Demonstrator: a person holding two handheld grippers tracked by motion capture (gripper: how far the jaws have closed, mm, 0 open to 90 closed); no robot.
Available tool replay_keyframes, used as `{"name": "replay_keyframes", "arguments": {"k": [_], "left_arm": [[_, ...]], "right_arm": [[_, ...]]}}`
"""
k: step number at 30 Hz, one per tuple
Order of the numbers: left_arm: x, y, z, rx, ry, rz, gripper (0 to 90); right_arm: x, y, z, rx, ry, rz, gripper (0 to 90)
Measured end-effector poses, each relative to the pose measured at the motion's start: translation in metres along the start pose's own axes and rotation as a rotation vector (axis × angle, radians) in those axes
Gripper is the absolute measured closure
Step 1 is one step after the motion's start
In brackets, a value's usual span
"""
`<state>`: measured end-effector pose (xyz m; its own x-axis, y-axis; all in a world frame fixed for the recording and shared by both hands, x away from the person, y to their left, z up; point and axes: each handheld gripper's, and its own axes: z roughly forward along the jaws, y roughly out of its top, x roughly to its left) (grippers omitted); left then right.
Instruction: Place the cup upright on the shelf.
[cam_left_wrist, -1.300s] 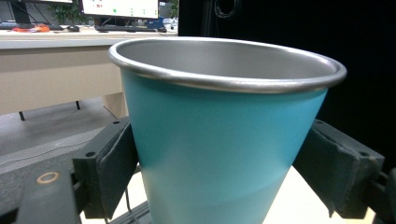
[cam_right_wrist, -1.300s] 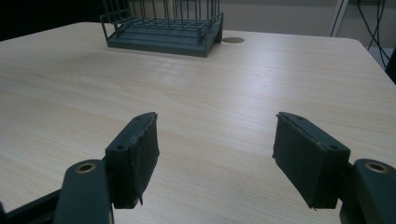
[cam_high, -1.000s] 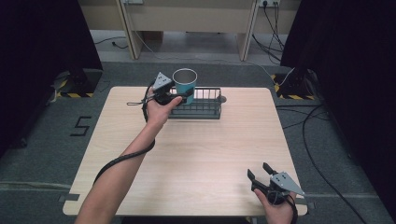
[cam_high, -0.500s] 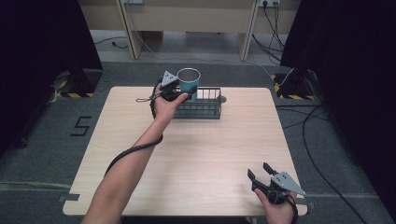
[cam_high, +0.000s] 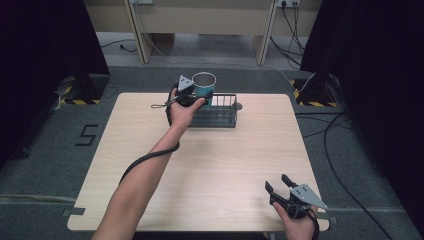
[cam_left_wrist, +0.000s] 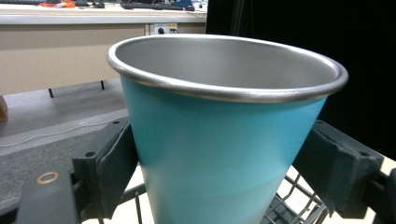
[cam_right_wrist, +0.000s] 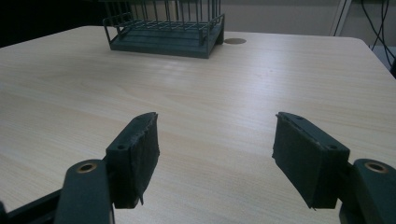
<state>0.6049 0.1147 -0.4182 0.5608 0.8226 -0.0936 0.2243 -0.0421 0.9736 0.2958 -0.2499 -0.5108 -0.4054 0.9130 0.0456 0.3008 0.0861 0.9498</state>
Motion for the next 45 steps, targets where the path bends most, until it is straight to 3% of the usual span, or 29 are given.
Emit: {"name": "replay_keyframes", "arguments": {"k": [30,42,45], "left_arm": [[-0.005,-0.031,0.014,0.087,0.023,0.001,15.9],[-0.003,-0.029,0.013,0.125,0.032,0.022,15.8],[-0.002,-0.028,0.013,0.141,0.037,0.043,15.0]], "right_arm": [[0.000,0.000,-0.001,0.002,0.007,-0.005,32.0],[0.000,0.000,-0.001,0.006,0.008,-0.006,32.0],[0.001,0.000,-0.001,0.006,0.008,-0.009,31.9]]}}
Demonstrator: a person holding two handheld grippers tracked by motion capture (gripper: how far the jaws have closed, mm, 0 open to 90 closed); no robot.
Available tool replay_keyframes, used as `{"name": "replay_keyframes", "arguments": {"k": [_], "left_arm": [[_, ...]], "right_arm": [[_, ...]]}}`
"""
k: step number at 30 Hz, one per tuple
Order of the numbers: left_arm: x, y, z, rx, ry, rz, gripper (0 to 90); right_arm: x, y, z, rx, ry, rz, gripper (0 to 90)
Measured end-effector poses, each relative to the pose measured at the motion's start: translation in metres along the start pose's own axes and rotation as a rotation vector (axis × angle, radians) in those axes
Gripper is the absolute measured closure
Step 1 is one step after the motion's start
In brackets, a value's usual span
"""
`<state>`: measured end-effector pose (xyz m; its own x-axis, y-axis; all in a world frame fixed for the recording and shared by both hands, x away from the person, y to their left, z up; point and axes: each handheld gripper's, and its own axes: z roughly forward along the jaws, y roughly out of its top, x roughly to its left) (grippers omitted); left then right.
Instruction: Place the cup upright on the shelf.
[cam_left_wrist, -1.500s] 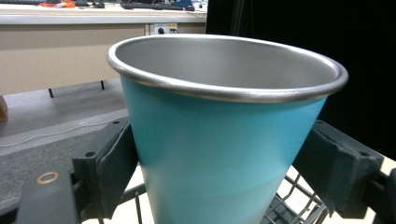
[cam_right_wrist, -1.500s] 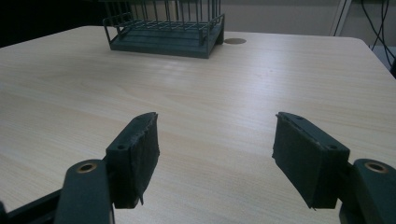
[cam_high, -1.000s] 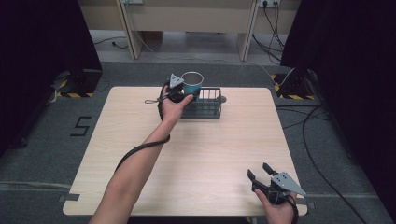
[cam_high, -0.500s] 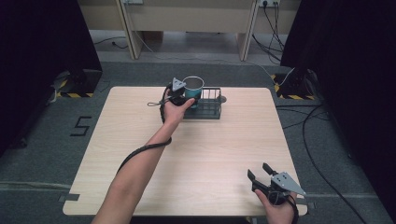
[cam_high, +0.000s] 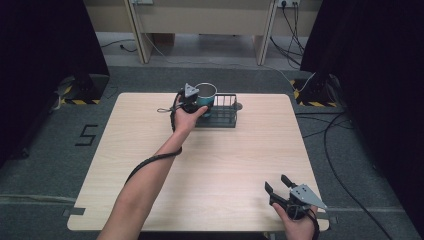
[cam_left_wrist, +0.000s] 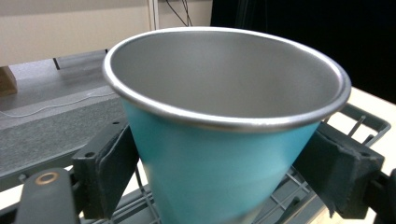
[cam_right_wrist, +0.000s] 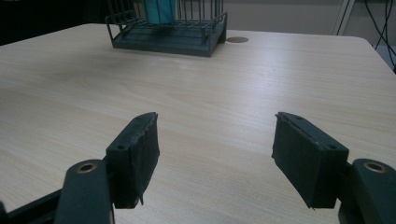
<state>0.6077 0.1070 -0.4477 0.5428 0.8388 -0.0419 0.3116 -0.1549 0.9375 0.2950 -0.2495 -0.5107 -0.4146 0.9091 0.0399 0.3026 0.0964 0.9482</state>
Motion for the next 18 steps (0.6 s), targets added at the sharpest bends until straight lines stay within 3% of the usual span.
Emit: {"name": "replay_keyframes", "arguments": {"k": [9,18], "left_arm": [[0.0021,0.0082,-0.0033,0.043,0.003,0.039,14.4],[0.0052,0.0107,-0.0064,0.072,-0.007,0.038,14.2]], "right_arm": [[0.0002,0.0001,0.0001,0.004,0.001,-0.001,31.9],[0.0002,0.0001,0.0001,0.005,0.003,-0.001,31.6]]}}
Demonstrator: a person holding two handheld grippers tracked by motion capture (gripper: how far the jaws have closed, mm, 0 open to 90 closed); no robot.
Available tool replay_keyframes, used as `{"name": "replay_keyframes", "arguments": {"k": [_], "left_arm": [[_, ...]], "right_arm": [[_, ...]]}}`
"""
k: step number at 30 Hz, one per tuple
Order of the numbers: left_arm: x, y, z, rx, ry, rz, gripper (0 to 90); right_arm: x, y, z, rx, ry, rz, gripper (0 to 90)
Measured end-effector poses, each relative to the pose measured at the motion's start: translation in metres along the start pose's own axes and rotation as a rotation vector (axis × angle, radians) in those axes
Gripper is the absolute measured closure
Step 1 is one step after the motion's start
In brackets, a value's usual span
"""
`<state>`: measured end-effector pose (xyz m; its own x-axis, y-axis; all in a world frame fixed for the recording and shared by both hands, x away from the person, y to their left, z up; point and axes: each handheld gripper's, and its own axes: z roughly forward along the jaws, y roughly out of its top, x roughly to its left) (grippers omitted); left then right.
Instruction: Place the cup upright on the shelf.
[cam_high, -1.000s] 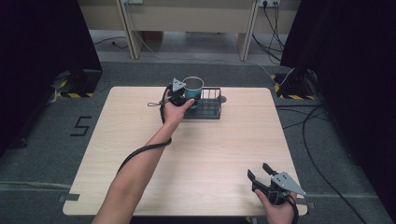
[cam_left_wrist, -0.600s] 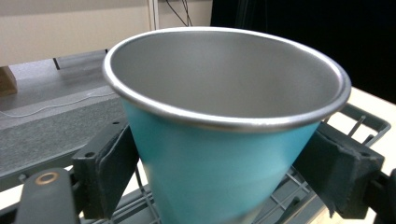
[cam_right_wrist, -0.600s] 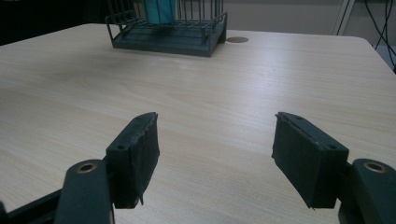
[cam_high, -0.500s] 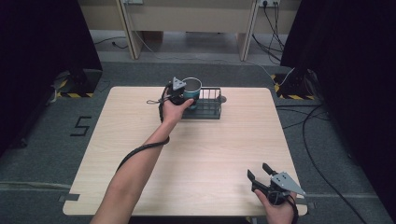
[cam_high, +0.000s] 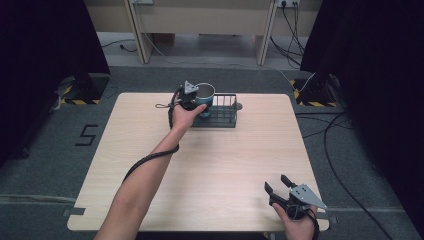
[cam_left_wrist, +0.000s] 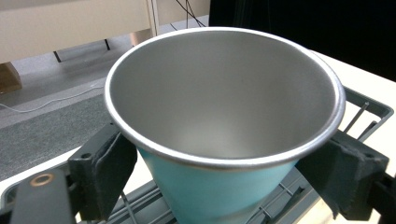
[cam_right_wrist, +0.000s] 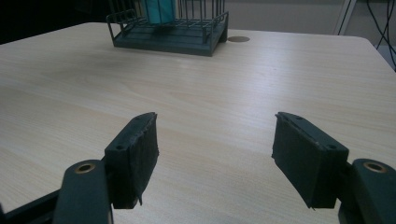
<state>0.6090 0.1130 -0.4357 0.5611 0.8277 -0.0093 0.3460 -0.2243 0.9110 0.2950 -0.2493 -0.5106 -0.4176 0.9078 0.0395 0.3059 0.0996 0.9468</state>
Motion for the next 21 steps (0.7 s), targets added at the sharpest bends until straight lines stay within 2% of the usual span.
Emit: {"name": "replay_keyframes", "arguments": {"k": [4,21], "left_arm": [[0.001,0.000,-0.002,0.014,-0.002,0.011,14.2],[0.003,-0.006,-0.014,-0.012,0.012,0.003,14.2]], "right_arm": [[0.000,0.000,0.000,0.002,0.002,0.000,31.6],[0.001,0.000,0.001,0.008,0.002,-0.012,31.5]]}}
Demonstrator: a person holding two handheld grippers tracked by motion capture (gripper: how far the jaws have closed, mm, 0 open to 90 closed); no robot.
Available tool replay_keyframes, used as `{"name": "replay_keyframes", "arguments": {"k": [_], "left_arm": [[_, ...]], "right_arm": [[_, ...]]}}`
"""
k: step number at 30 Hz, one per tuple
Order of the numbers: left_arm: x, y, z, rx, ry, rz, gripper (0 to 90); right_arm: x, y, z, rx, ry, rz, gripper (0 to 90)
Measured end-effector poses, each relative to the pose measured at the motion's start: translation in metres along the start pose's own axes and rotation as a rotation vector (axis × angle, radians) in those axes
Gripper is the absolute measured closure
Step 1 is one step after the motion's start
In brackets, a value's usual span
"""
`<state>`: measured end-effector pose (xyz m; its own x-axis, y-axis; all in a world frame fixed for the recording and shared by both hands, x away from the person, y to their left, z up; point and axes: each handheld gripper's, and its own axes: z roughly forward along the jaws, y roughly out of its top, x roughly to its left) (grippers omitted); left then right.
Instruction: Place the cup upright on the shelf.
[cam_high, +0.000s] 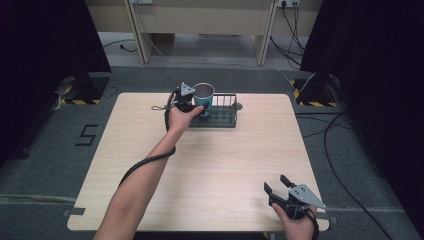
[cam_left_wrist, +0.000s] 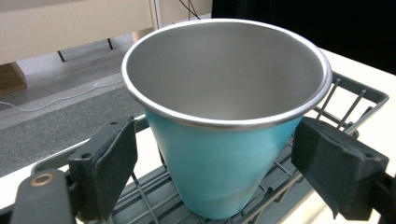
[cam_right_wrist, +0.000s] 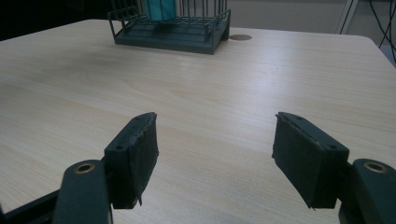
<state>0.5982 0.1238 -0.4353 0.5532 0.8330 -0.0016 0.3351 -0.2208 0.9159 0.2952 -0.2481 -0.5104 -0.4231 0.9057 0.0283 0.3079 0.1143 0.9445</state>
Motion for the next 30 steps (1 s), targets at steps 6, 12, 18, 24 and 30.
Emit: {"name": "replay_keyframes", "arguments": {"k": [6,12,18,24,30], "left_arm": [[0.000,0.001,-0.005,-0.010,0.003,-0.006,14.4],[0.000,-0.002,-0.016,-0.024,-0.005,-0.003,14.4],[0.002,-0.004,-0.032,-0.038,-0.022,0.004,14.4],[0.002,-0.007,-0.045,-0.040,-0.034,0.015,14.4],[0.006,-0.013,-0.060,-0.035,-0.031,0.015,14.4]], "right_arm": [[0.000,0.000,0.000,0.000,0.001,0.001,31.4],[0.000,0.000,0.000,0.001,0.003,0.007,31.4],[0.000,0.000,0.000,0.002,0.001,0.011,31.4],[0.000,0.000,0.001,0.002,-0.001,0.011,31.4],[0.000,0.000,0.001,0.000,-0.002,0.015,31.4]]}}
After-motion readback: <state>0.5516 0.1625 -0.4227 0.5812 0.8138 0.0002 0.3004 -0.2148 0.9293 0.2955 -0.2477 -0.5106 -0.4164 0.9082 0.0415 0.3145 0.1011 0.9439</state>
